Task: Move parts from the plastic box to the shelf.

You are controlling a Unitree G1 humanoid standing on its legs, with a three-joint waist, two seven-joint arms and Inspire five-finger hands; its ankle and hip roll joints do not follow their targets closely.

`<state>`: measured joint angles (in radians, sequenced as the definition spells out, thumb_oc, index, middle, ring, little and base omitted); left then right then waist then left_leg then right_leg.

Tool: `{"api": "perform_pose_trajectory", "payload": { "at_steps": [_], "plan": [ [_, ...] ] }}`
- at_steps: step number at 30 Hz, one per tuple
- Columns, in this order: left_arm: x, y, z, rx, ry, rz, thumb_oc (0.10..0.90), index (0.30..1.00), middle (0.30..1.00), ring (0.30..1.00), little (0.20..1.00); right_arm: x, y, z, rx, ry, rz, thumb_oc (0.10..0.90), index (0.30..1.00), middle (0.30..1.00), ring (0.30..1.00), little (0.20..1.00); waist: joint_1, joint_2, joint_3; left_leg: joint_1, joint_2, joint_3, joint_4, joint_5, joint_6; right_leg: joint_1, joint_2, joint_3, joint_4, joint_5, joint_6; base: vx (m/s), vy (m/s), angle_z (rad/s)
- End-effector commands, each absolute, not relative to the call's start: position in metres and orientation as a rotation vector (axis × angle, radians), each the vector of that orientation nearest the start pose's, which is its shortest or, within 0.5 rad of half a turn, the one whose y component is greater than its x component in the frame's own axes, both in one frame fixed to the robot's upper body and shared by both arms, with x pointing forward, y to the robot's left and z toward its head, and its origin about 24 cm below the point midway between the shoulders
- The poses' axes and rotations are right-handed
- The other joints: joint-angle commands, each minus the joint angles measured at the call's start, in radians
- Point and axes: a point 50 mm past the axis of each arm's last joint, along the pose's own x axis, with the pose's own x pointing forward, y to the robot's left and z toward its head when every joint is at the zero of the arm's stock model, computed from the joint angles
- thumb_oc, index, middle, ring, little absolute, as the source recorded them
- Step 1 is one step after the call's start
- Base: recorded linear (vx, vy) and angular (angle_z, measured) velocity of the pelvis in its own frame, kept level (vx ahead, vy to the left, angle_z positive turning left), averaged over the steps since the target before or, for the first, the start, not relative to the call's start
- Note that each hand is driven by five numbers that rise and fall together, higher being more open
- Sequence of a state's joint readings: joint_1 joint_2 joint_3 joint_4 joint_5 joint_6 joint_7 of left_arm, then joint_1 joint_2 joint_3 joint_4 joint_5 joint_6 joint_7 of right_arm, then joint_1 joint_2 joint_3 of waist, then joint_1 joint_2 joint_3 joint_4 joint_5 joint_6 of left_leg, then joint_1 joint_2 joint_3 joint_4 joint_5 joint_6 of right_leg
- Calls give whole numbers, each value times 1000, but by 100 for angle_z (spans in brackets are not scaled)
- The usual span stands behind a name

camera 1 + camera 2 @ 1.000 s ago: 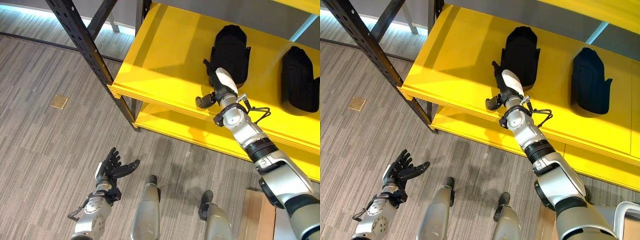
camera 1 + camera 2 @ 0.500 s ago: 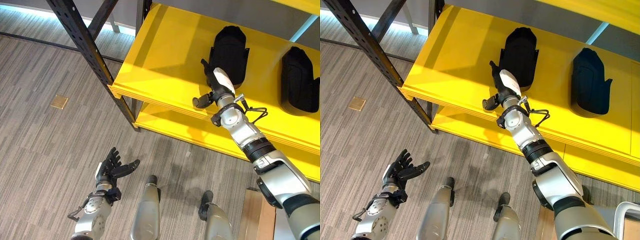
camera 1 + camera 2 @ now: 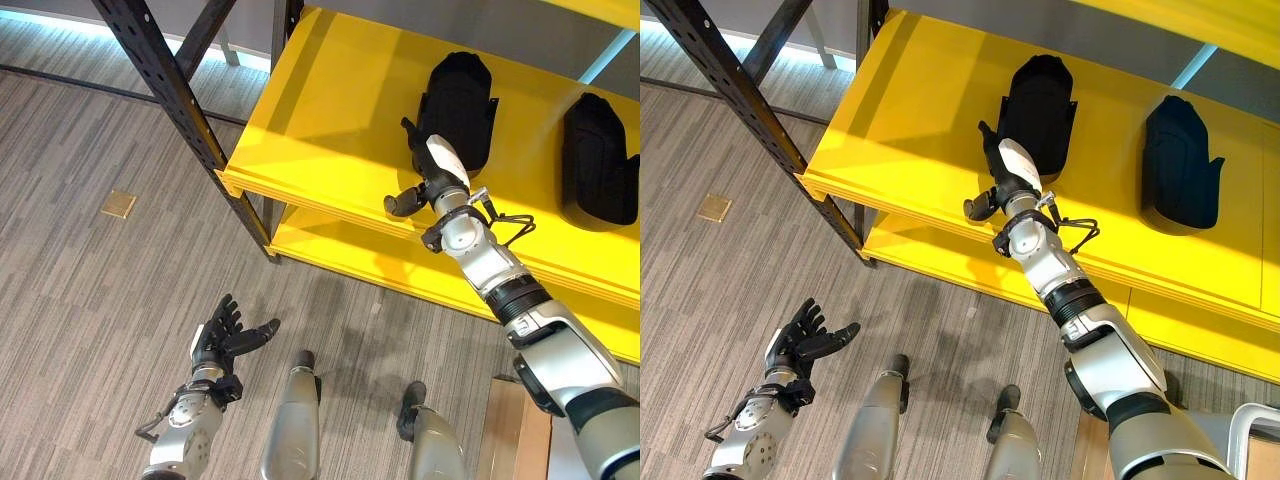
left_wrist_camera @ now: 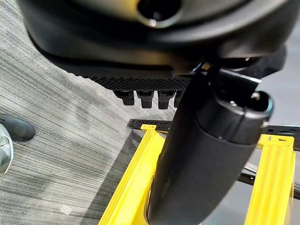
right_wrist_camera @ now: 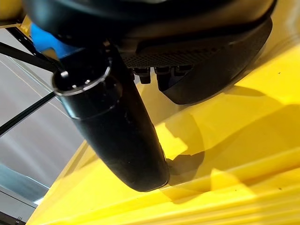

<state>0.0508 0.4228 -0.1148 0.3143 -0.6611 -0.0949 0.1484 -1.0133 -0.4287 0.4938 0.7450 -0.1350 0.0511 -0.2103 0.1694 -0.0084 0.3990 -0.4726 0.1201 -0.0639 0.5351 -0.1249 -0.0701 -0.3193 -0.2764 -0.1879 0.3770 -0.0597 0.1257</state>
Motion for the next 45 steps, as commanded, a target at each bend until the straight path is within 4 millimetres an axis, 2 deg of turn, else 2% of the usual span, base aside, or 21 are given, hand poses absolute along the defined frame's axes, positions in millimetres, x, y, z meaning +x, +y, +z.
{"api": "perform_pose_trajectory", "payload": {
  "at_steps": [1, 2, 5, 7, 13, 21, 28, 34, 38, 42, 45],
  "plan": [
    [232, 260, 8, -102, 165, 220, 900, 1000, 1000, 1000, 1000, 400, -117, 258, -790, -536, -13, 900, 1000, 1000, 1000, 1000, 22, -28, -74, -26, 49, -44, 22, -42, 1, 122, -54, 32, -23, -14, 43, 0, 0, 0],
    [233, 259, 8, -101, 166, 216, 900, 1000, 1000, 1000, 1000, 398, -113, 266, -784, -570, -12, 900, 1000, 1000, 1000, 1000, 21, -29, -78, -24, 51, -43, 22, -42, 0, 121, -53, 34, -22, -14, 42, 0, 0, 0],
    [233, 259, 8, -103, 167, 216, 900, 1000, 1000, 1000, 1000, 397, -113, 271, -781, -592, -16, 900, 1000, 1000, 1000, 1000, 19, -30, -80, -22, 51, -43, 21, -42, -1, 122, -52, 34, -22, -15, 43, 0, 0, 0],
    [235, 256, 7, -108, 175, 205, 900, 1000, 1000, 1000, 1000, 392, -101, 288, -750, -664, -7, 900, 1000, 1000, 1000, 1000, 16, -32, -88, -16, 55, -42, 16, -41, -3, 121, -51, 37, -21, -18, 43, 0, 0, 0],
    [237, 254, 5, -109, 185, 191, 900, 1000, 1000, 1000, 1000, 384, -90, 306, -749, -749, 7, 900, 1000, 1000, 1000, 1000, 8, -36, -102, -8, 58, -40, 7, -33, -6, 117, -52, 44, -21, -18, 39, 0, 0, 0],
    [238, 251, 2, -107, 200, 176, 900, 1000, 1000, 1000, 1000, 376, -79, 318, -733, -821, 25, 900, 1000, 1000, 1000, 1000, -3, -39, -121, 10, 67, -32, -4, -29, -13, 118, -46, 53, -17, -28, 37, -6, -6, -1],
    [237, 248, -2, -105, 221, 165, 900, 1000, 1000, 1000, 1000, 372, -77, 320, -718, -852, 36, 900, 1000, 1000, 1000, 1000, -15, -38, -134, 30, 73, -22, -9, -28, -18, 121, -43, 62, -16, -33, 35, -10, -10, -4],
    [236, 246, -6, -101, 233, 162, 900, 1000, 1000, 1000, 1000, 371, -80, 309, -668, -823, 64, 900, 1000, 1000, 1000, 1000, -27, -41, -142, 52, 84, -12, -29, -19, -25, 134, -39, 63, -31, -31, 34, -9, -25, -6],
    [235, 243, -9, -108, 244, 162, 900, 1000, 1000, 1000, 1000, 370, -90, 282, -544, -733, 121, 900, 1000, 1000, 1000, 1000, -47, -55, -158, 89, 101, 3, -71, -1, -33, 161, -30, 62, -73, -20, 36, 4, -40, -7],
    [232, 244, -11, -106, 256, 174, 900, 1000, 1000, 1000, 1000, 362, -100, 272, -503, -732, 126, 900, 1000, 1000, 1000, 1000, -61, -65, -172, 124, 112, 11, -124, 20, -41, 191, -22, 56, -114, -11, 39, 21, -44, -10],
    [228, 244, -15, -109, 266, 183, 900, 1000, 1000, 1000, 1000, 350, -110, 254, -401, -716, 158, 900, 1000, 1000, 1000, 1000, -83, -73, -194, 167, 124, 24, -194, 53, -46, 222, -12, 46, -165, 5, 41, 17, -32, 0]
  ]
}}
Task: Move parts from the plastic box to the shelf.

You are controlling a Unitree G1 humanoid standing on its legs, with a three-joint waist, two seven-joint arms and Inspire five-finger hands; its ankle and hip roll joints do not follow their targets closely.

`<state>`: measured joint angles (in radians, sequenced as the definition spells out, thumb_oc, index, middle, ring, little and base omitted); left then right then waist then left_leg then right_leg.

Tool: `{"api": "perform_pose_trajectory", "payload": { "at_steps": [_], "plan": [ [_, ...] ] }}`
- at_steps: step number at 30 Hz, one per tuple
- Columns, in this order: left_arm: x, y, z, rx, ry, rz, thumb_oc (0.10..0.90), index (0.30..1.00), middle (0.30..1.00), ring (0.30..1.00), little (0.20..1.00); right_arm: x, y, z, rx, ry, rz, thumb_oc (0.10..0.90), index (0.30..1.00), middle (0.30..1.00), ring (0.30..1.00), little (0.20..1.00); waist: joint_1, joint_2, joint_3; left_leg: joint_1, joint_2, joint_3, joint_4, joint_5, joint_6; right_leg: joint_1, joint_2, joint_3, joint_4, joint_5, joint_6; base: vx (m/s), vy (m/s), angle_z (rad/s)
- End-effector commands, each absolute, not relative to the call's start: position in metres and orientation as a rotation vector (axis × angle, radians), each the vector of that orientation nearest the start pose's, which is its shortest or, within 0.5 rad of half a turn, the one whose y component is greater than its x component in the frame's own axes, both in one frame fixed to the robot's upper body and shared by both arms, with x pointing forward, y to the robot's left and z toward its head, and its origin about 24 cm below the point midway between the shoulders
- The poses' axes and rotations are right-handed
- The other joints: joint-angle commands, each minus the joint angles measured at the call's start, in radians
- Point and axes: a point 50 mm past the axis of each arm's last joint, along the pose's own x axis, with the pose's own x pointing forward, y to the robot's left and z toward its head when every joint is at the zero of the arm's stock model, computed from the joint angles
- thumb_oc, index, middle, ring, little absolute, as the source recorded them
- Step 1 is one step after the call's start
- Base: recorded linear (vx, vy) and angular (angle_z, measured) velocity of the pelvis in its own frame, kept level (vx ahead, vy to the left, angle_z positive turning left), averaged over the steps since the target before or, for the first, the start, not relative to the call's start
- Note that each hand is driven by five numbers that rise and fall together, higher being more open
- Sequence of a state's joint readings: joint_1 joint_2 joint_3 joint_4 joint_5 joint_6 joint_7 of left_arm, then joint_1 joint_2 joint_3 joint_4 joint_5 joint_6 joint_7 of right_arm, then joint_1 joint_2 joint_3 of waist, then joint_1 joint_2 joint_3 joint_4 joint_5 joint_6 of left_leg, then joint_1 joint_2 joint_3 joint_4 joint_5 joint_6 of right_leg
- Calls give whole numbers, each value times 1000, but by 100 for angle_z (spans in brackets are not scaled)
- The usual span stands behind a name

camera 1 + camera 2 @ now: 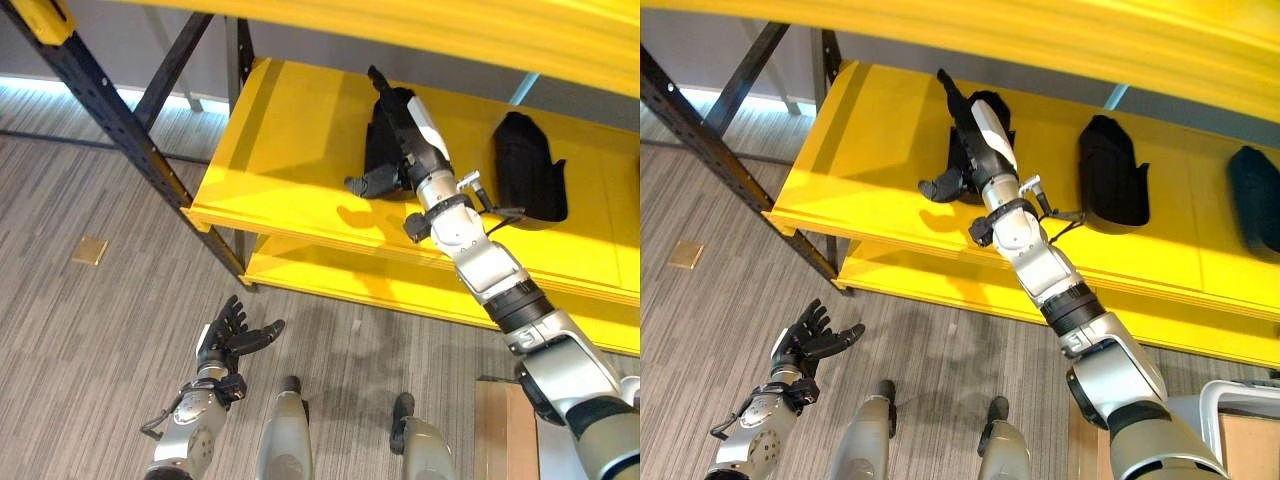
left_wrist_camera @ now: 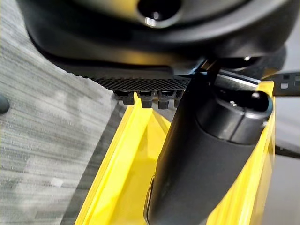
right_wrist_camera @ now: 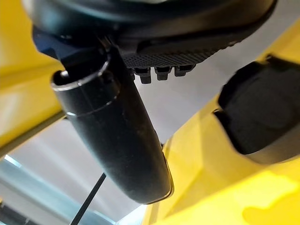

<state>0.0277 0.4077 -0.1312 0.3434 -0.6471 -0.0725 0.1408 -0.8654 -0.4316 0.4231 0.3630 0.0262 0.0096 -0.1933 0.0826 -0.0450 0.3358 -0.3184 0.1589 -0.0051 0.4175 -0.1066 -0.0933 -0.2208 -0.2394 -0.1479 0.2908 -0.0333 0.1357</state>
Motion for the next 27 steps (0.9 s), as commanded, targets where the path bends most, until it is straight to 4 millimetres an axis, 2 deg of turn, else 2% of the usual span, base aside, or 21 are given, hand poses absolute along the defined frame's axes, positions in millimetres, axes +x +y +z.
{"api": "perform_pose_trajectory", "payload": {
  "at_steps": [1, 2, 5, 7, 8, 12, 13, 14, 17, 18, 20, 21, 22, 27],
  "plan": [
    [227, 244, -15, -109, 267, 183, 900, 1000, 1000, 1000, 1000, 350, -110, 254, -401, -714, 158, 900, 1000, 1000, 1000, 1000, 4, -37, -131, 15, 85, -34, -80, 36, -23, 126, -49, 6, -81, -20, 30, 40, -25, -5],
    [223, 243, -19, -120, 282, 193, 900, 1000, 1000, 1000, 1000, 343, -117, 240, -352, -688, 171, 900, 1000, 1000, 1000, 1000, -7, -38, -146, 46, 93, -24, -131, 55, -25, 141, -42, 5, -112, -8, 33, 39, -22, -13],
    [217, 244, -22, -136, 290, 210, 900, 1000, 1000, 1000, 1000, 333, -128, 226, -311, -668, 173, 900, 1000, 1000, 1000, 1000, -19, -39, -164, 81, 100, -9, -188, 82, -28, 161, -34, 4, -155, 8, 37, 49, -21, -12],
    [208, 243, -28, -149, 312, 222, 900, 1000, 1000, 1000, 1000, 319, -142, 193, -214, -580, 184, 900, 1000, 1000, 1000, 1000, -34, -35, -195, 128, 116, 2, -268, 115, -35, 189, -24, 2, -203, 22, 44, 90, -32, -7],
    [204, 242, -31, -157, 324, 226, 900, 1000, 1000, 1000, 1000, 312, -151, 185, -189, -559, 176, 900, 1000, 1000, 1000, 1000, -39, -33, -206, 146, 119, 9, -291, 125, -39, 203, -24, -2, -217, 26, 45, 72, -18, -4],
    [196, 243, -37, -158, 343, 243, 900, 1000, 1000, 1000, 1000, 286, -183, 158, -98, -497, 122, 900, 1000, 1000, 1000, 1000, -67, -21, -240, 184, 128, 18, -360, 159, -48, 224, -18, -6, -233, 22, 47, 57, -13, -6],
    [196, 243, -37, -158, 344, 242, 900, 1000, 1000, 1000, 1000, 285, -183, 158, -98, -495, 121, 900, 1000, 1000, 1000, 1000, -66, -21, -241, 185, 129, 18, -362, 160, -49, 224, -17, -7, -233, 21, 46, 0, 0, 0],
    [193, 241, -40, -161, 355, 240, 900, 1000, 1000, 1000, 1000, 273, -194, 146, -62, -466, 95, 900, 1000, 1000, 1000, 1000, -80, -13, -248, 197, 133, 20, -381, 173, -50, 223, -11, -4, -221, 9, 43, 0, 0, 0],
    [188, 238, -45, -172, 369, 244, 900, 1000, 1000, 1000, 1000, 254, -209, 124, -10, -407, 43, 900, 1000, 1000, 1000, 1000, -100, 6, -256, 218, 147, 29, -407, 190, -55, 215, 0, 1, -192, -20, 36, 0, -8, 2],
    [187, 238, -45, -172, 370, 243, 900, 1000, 1000, 1000, 1000, 254, -209, 124, -10, -406, 42, 900, 1000, 1000, 1000, 1000, -99, 7, -257, 220, 148, 30, -408, 191, -56, 215, 0, 1, -191, -21, 36, -13, -35, -3],
    [185, 236, -46, -189, 364, 253, 900, 1000, 1000, 1000, 1000, 234, -224, 101, 14, -328, -16, 900, 1000, 1000, 1000, 1000, -123, 25, -262, 239, 168, 38, -418, 204, -63, 202, 20, 13, -150, -52, 25, -5, -65, -6],
    [184, 236, -46, -189, 365, 252, 900, 1000, 1000, 1000, 1000, 234, -224, 101, 14, -327, -16, 900, 1000, 1000, 1000, 1000, -121, 25, -262, 240, 169, 39, -419, 204, -63, 201, 21, 14, -148, -53, 25, -9, -94, -12],
    [182, 234, -47, -204, 363, 262, 900, 1000, 1000, 1000, 1000, 224, -231, 87, 41, -270, -42, 900, 1000, 1000, 1000, 1000, -136, 38, -262, 246, 183, 44, -414, 212, -66, 188, 36, 21, -116, -72, 16, -23, -90, -14],
    [179, 236, -46, -212, 348, 294, 900, 1000, 1000, 1000, 1000, 210, -238, 76, 7, -225, -64, 900, 1000, 1000, 1000, 1000, -156, 61, -247, 266, 219, 52, -412, 233, -66, 143, 72, 42, -12, -130, -15, -51, -113, -10]
  ]
}}
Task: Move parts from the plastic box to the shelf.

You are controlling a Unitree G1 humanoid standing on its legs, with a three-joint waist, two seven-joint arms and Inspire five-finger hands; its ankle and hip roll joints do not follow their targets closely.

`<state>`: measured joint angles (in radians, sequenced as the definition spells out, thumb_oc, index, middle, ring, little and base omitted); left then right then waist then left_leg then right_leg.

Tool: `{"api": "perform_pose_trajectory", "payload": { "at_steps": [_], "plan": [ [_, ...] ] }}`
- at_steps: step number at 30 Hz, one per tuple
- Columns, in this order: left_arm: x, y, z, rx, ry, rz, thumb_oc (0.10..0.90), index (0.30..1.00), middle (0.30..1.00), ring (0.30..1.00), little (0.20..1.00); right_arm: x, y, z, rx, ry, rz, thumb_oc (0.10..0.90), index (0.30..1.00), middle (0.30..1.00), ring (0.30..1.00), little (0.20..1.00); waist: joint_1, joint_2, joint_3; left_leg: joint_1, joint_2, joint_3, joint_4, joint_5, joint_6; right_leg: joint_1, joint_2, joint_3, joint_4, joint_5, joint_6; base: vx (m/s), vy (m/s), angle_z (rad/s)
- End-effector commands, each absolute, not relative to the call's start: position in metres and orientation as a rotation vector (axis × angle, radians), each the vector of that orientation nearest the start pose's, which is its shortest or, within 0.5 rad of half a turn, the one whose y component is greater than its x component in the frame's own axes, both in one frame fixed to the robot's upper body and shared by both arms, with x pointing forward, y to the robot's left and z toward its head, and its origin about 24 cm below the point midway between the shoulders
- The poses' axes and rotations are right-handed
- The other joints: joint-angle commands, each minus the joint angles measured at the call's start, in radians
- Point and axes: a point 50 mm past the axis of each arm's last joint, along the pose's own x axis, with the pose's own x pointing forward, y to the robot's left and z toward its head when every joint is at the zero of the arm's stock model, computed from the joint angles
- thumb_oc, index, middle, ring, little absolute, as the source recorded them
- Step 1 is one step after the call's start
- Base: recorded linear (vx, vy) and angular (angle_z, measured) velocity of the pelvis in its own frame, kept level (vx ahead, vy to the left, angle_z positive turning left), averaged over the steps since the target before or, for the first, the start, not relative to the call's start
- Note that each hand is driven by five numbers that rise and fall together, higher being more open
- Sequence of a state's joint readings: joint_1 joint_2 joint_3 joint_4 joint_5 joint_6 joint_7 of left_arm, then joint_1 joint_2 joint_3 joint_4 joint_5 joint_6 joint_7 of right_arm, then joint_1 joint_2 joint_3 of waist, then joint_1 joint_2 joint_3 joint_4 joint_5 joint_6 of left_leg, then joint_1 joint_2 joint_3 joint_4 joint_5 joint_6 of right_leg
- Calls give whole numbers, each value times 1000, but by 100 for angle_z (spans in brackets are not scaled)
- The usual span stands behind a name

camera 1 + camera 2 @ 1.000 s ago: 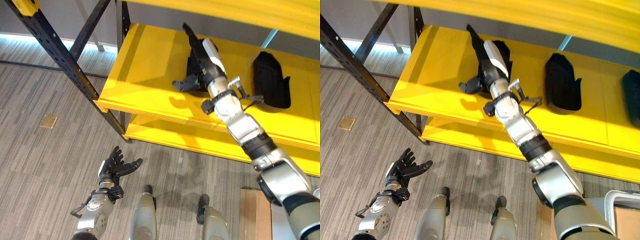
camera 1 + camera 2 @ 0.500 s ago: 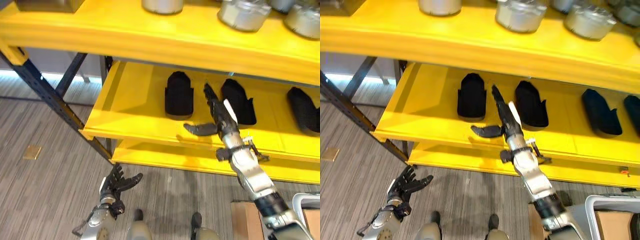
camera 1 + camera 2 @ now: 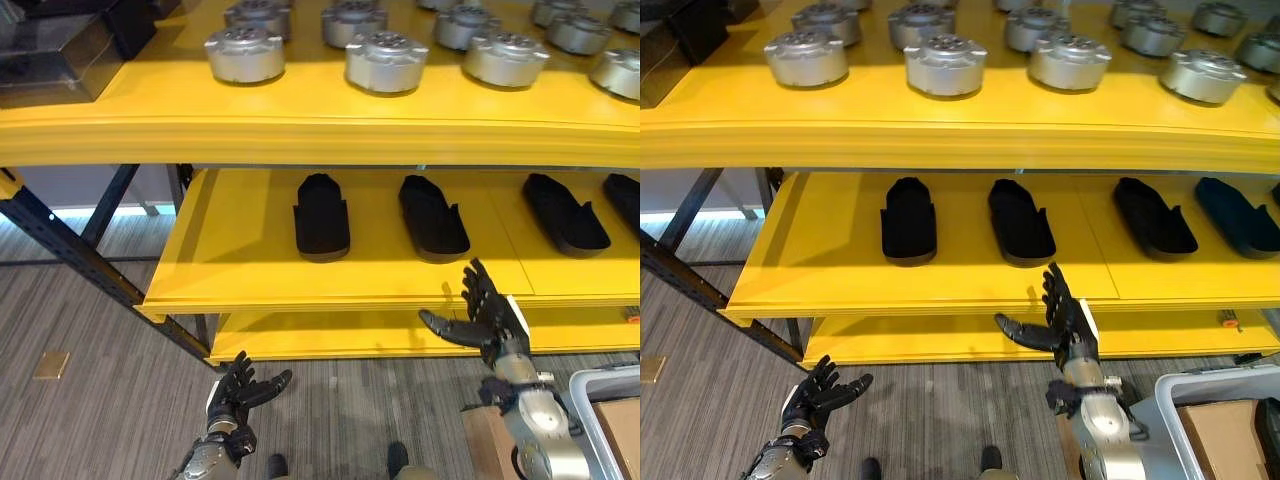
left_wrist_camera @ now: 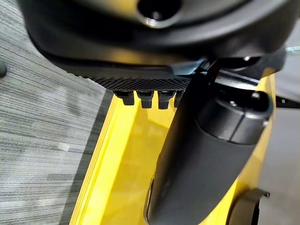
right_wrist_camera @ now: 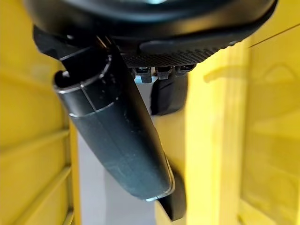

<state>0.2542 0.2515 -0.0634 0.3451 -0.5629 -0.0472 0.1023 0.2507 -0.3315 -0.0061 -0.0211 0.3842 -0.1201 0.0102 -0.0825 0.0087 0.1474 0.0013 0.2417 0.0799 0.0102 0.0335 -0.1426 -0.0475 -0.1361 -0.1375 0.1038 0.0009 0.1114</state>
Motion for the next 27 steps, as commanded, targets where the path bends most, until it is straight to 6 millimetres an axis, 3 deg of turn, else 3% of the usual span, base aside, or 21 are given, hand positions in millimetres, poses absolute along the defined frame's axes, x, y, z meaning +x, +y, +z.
{"api": "perform_pose_trajectory", "payload": {
  "at_steps": [1, 3, 5, 8, 10, 13, 16, 17, 18, 19, 20, 21, 27],
  "plan": [
    [177, 238, -45, -223, 336, 315, 900, 1000, 1000, 1000, 1000, 208, -241, 79, -14, -241, -83, 900, 1000, 1000, 1000, 1000, 3, 19, -51, -46, 157, -29, -11, 114, -16, -53, -7, 40, 222, -191, -7, -78, -161, -27],
    [177, 237, -46, -227, 334, 321, 900, 1000, 1000, 1000, 1000, 209, -240, 74, 44, -235, -92, 900, 1000, 1000, 1000, 1000, 0, 27, -46, -43, 169, -26, -12, 135, -16, -70, 8, 45, 253, -201, -18, -81, -172, -36],
    [178, 235, -45, -236, 326, 326, 900, 1000, 1000, 1000, 1000, 204, -241, 66, 91, -212, -124, 900, 1000, 1000, 1000, 1000, -6, 40, -35, -54, 195, -26, -14, 191, -18, -98, 52, 51, 278, -223, -45, -84, -191, -28],
    [177, 234, -47, -248, 332, 332, 900, 1000, 1000, 1000, 1000, 201, -242, 60, 108, -191, -142, 900, 1000, 1000, 1000, 1000, -5, 46, -25, -70, 202, -31, -7, 234, -15, -100, 70, 45, 266, -223, -60, -86, -146, -18],
    [179, 231, -47, -257, 327, 332, 900, 1000, 1000, 1000, 1000, 195, -250, 53, 101, -170, -206, 900, 1000, 1000, 1000, 1000, -4, 44, 1, -119, 195, -1, 25, 309, -8, -80, 77, 19, 213, -199, -80, -121, -209, -8],
    [179, 231, -47, -257, 324, 330, 900, 1000, 1000, 1000, 1000, 194, -251, 47, 114, -148, -230, 900, 1000, 1000, 1000, 1000, -7, 29, 7, -124, 168, 21, 49, 271, 2, -59, 72, 9, 147, -172, -82, -38, -118, 46],
    [179, 231, -45, -257, 311, 341, 900, 1000, 1000, 1000, 1000, 194, -253, 36, 81, -91, -250, 900, 1000, 1000, 1000, 1000, 20, 3, -1, -136, -28, -99, 107, 97, 41, -13, 61, 30, 5, -106, -70, -5, -75, 24],
    [179, 231, -45, -257, 311, 341, 900, 1000, 1000, 1000, 1000, 194, -253, 36, 81, -91, -250, 900, 1000, 1000, 1000, 1000, 19, 3, -3, -140, -28, -101, 108, 98, 42, -14, 60, 28, 3, -103, -69, -1, -56, -17],
    [180, 231, -40, -261, 286, 349, 900, 1000, 1000, 1000, 1000, 197, -251, 28, 77, -54, -242, 900, 1000, 1000, 1000, 1000, 41, -11, -8, -152, -151, -189, 127, 8, 64, -5, 64, 59, -44, -72, -64, 8, -42, -37],
    [183, 232, -36, -258, 267, 346, 900, 1000, 1000, 1000, 1000, 198, -249, 23, 78, -30, -235, 900, 1000, 1000, 1000, 1000, 53, -16, -11, -155, -207, -245, 138, -20, 76, -5, 70, 80, -62, -58, -63, 11, -45, -46],
    [183, 232, -36, -258, 267, 346, 900, 1000, 1000, 1000, 1000, 198, -249, 23, 78, -30, -235, 900, 1000, 1000, 1000, 1000, 52, -16, -12, -156, -207, -246, 138, -20, 76, -5, 70, 80, -62, -58, -63, 12, 19, -60],
    [186, 231, -32, -261, 241, 344, 900, 1000, 1000, 1000, 1000, 202, -247, 20, 103, -12, -224, 900, 1000, 1000, 1000, 1000, 60, -19, -15, -172, -275, -293, 141, -34, 95, -10, 82, 105, -82, -40, -62, 2, 56, -67],
    [186, 227, -33, -263, 251, 310, 900, 1000, 1000, 1000, 1000, 197, -243, 7, 133, 57, -212, 900, 1000, 1000, 1000, 1000, 46, -17, -21, -119, -259, -230, 66, -40, 133, -21, 97, 163, -66, -26, -51, 54, 142, -61]
  ]
}}
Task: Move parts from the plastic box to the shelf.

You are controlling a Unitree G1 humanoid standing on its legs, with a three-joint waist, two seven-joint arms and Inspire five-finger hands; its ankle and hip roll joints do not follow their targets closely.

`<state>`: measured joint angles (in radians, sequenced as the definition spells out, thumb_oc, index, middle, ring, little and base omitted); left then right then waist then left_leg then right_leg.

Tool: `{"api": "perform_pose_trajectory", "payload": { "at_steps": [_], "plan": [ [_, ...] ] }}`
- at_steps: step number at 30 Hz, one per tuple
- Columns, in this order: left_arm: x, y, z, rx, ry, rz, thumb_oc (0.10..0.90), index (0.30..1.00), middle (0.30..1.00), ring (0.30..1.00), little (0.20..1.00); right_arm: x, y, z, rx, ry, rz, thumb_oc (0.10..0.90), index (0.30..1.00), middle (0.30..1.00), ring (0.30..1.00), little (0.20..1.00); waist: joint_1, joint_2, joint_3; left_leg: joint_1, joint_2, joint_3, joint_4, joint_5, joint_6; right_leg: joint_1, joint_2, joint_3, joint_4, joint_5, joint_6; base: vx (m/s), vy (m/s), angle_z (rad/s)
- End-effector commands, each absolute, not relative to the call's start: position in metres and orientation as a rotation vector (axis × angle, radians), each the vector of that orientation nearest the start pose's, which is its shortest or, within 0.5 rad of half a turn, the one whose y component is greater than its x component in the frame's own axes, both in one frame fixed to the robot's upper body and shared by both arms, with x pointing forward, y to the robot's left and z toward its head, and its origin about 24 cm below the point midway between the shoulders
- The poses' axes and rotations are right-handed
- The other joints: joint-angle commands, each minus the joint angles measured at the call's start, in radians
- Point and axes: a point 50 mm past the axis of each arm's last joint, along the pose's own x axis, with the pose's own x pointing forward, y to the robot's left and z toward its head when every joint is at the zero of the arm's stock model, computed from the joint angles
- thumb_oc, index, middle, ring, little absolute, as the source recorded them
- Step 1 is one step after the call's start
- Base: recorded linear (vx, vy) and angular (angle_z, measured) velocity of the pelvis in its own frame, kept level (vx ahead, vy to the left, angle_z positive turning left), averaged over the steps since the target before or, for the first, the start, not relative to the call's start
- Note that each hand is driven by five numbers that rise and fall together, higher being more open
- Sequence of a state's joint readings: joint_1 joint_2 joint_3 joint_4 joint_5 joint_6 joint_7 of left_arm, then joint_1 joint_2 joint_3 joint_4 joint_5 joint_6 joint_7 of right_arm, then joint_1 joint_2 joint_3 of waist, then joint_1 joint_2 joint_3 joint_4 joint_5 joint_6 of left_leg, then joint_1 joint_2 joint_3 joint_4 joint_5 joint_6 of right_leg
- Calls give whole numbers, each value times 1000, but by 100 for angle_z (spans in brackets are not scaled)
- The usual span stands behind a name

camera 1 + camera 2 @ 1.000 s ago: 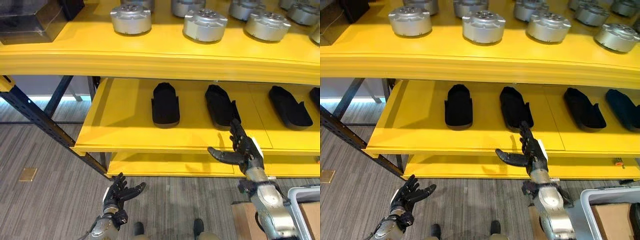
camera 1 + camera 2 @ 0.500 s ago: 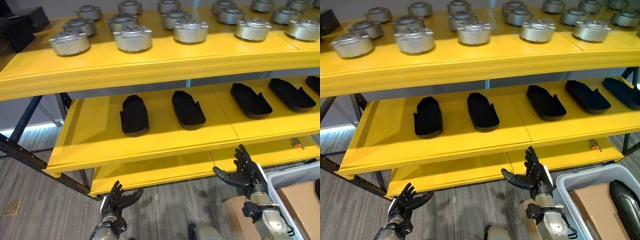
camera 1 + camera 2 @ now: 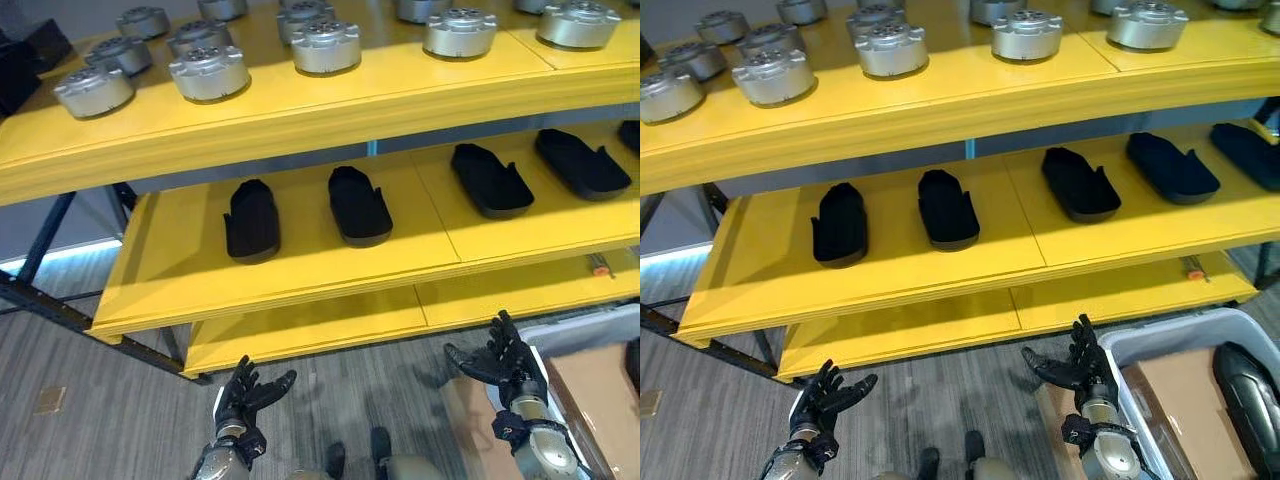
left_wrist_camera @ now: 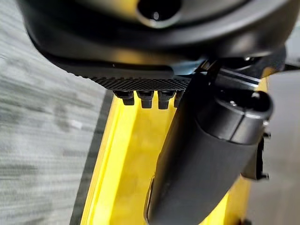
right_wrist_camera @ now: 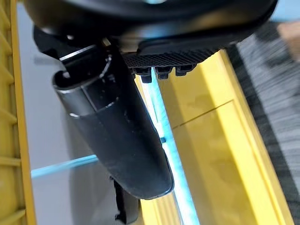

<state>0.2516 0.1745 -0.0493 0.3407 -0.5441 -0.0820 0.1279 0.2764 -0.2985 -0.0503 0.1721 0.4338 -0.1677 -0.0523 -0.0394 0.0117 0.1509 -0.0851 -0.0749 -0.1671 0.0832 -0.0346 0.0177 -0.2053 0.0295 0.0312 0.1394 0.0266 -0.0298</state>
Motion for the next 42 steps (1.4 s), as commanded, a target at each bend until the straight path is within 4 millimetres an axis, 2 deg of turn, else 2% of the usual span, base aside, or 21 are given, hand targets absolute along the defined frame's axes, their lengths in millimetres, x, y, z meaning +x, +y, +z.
{"api": "perform_pose_trajectory", "payload": {
  "at_steps": [1, 6, 10, 14, 19, 22, 25, 27, 28, 29, 30, 32, 35, 38, 40, 42],
  "plan": [
    [185, 226, -35, -256, 259, 302, 900, 1000, 1000, 1000, 1000, 196, -241, 3, 133, 74, -207, 900, 1000, 1000, 1000, 1000, 4, -21, -25, -18, 62, 32, -27, 30, -21, 136, -71, 2, -97, -49, 95, 47, 144, -79],
    [188, 225, -34, -236, 264, 280, 900, 1000, 1000, 1000, 1000, 200, -231, -1, 113, 111, -141, 900, 1000, 1000, 1000, 1000, -5, -34, -35, 35, 77, 102, -110, 42, -4, 116, -72, 46, -87, -36, 115, 24, 130, -75],
    [189, 225, -33, -223, 264, 267, 900, 1000, 1000, 1000, 1000, 200, -229, -4, 135, 118, -147, 900, 1000, 1000, 1000, 1000, -17, -38, -41, 50, 74, 123, -99, 22, 5, 122, -73, 66, -88, -34, 120, 42, 80, -28],
    [192, 226, -30, -201, 255, 259, 900, 1000, 1000, 1000, 1000, 199, -226, -3, 178, 110, -152, 900, 1000, 1000, 1000, 1000, -44, -44, -34, 73, 68, 176, -78, -11, 28, 112, -69, 121, -49, -34, 134, 25, 149, -32],
    [196, 226, -27, -183, 245, 247, 900, 1000, 1000, 1000, 1000, 197, -227, -2, 195, 106, -166, 900, 1000, 1000, 1000, 1000, -67, -46, -28, 88, 60, 206, -92, -17, 40, 94, -70, 152, -26, -31, 152, 5, 138, -40],
    [204, 226, -21, -143, 223, 223, 900, 1000, 1000, 1000, 1000, 196, -226, 0, 204, 89, -179, 900, 1000, 1000, 1000, 1000, -96, -51, -15, 78, 52, 247, -87, -24, 47, 62, -75, 179, -24, -8, 170, -47, 131, -29],
    [205, 228, -20, -134, 215, 229, 900, 1000, 1000, 1000, 1000, 199, -222, 1, 214, 85, -169, 900, 1000, 1000, 1000, 1000, -99, -53, -5, 69, 53, 286, -84, -29, 49, 35, -73, 198, -25, 22, 185, -80, 80, -54],
    [209, 232, -14, -127, 189, 246, 900, 1000, 1000, 1000, 1000, 204, -217, 5, 217, 65, -141, 900, 1000, 1000, 1000, 1000, -90, -52, 20, 41, 69, 330, -59, -37, 49, -3, -90, 135, 4, 31, 193, -164, 34, -90],
    [213, 239, -8, -128, 167, 277, 900, 1000, 1000, 1000, 1000, 208, -213, 8, 201, 51, -114, 900, 1000, 1000, 1000, 1000, -52, -35, 41, 25, 105, 383, -16, -55, 42, 10, -186, -104, 45, -9, 170, -159, 24, -119],
    [211, 239, -9, -133, 169, 282, 900, 1000, 1000, 1000, 1000, 208, -212, 8, 198, 52, -107, 900, 1000, 1000, 1000, 1000, -40, -30, 44, 29, 117, 410, -6, -62, 41, 28, -225, -174, 50, -13, 161, -27, 55, -129],
    [208, 241, -10, -135, 177, 290, 900, 1000, 1000, 1000, 1000, 207, -211, 7, 177, 63, -98, 900, 1000, 1000, 1000, 1000, -28, -24, 42, 48, 130, 423, -1, -88, 33, 52, -256, -217, 58, -33, 166, 38, -7, -114],
    [202, 244, -12, -148, 181, 311, 900, 1000, 1000, 1000, 1000, 207, -212, 8, 131, 64, -95, 900, 1000, 1000, 1000, 1000, -6, -32, 38, 52, 151, 469, 16, -103, 27, 75, -317, -281, 45, -4, 174, 3, -73, -111],
    [199, 246, -14, -156, 193, 325, 900, 1000, 1000, 1000, 1000, 209, -212, 9, 117, 65, -95, 900, 1000, 1000, 1000, 1000, 0, -52, 29, 51, 152, 508, 29, -116, 19, 83, -360, -302, -1, 79, 210, 0, -79, -80],
    [191, 248, -21, -166, 225, 341, 900, 1000, 1000, 1000, 1000, 207, -213, 9, 115, 67, -94, 900, 1000, 1000, 1000, 1000, -8, -71, 11, 64, 155, 537, 41, -124, 10, 117, -333, -295, -81, 78, 220, 79, -101, -49],
    [188, 248, -23, -173, 235, 347, 900, 1000, 1000, 1000, 1000, 204, -218, 11, 113, 62, -103, 900, 1000, 1000, 1000, 1000, -19, -69, -1, 74, 179, 541, 48, -123, -5, 117, -309, -271, -98, 77, 217, 153, -182, -85],
    [185, 247, -25, -170, 243, 341, 900, 1000, 1000, 1000, 1000, 200, -221, 10, 105, 68, -105, 900, 1000, 1000, 1000, 1000, -27, -64, -10, 91, 195, 547, 38, -120, -16, 131, -292, -274, -119, 64, 213, 118, -123, -54]
  ]
}}
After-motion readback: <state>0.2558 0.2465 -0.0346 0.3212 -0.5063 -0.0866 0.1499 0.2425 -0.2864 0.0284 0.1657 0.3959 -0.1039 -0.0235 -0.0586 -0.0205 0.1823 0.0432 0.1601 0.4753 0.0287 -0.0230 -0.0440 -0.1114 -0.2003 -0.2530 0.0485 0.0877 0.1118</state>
